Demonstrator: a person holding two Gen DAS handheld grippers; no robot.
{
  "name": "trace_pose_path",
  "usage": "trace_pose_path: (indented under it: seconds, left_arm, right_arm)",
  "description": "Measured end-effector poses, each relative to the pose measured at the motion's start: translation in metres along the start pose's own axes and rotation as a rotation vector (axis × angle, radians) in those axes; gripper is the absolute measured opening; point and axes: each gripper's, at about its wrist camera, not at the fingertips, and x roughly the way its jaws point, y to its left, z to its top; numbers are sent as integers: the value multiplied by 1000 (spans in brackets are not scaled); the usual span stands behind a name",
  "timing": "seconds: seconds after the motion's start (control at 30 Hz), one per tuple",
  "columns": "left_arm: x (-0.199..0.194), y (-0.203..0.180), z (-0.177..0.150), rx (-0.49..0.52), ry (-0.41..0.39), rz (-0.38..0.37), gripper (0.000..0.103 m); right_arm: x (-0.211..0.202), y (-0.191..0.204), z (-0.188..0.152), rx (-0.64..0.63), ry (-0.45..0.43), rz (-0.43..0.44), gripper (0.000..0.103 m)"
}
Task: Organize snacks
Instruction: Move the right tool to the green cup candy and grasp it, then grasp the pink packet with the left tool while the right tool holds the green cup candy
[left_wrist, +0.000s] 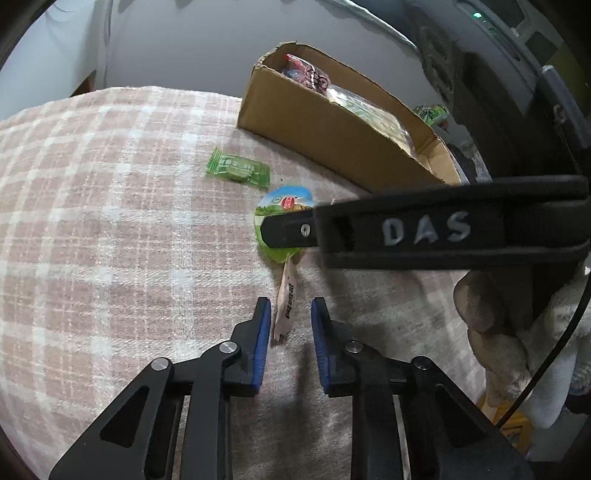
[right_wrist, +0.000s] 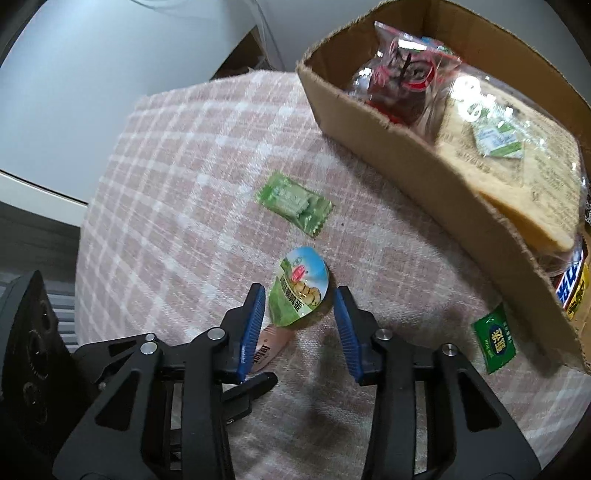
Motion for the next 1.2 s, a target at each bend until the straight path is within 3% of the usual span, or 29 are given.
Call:
trace_pose_path:
  seconds: [0.13,0.2,0.5,0.73,0.9,0.97,1.07,1.13,1.2]
  left_arm:
    - [0,3,1,-16,-6,-3,13]
    - [2,1,1,-12,-9,-4,11]
    - [-3,-3,1,0,-22,-7,8]
    - [-21,5,-5,-27,-46,-15,8]
    - [-16,5,-10,-3,-13,-23,8]
    - [-11,1,-9,15,-13,7,8]
    - [-6,-4,-9,24,-2,33,14]
    - [-5,-9,-7,34,1,35,28]
    - [-3,-14,-4,47,6,53,29]
  right_arm:
    - [2,2,-1,-18,-10,-23,37]
    - [3,4,-1,-25,-15,-42,26]
    - [1,13,-2,-46,-41,-59,24]
    - [-22,-3,-7,-6,-77,-47,24]
    - [-28,-13,-14,11,-79,-49,24]
    - [-29,-16,-15,20,-81,-52,24]
    - [-32,-19,-17,25,-83,-49,24]
    - [-35,-20,-18,25,-87,-48,24]
    - [-36,-20,-18,26,-90,-51,24]
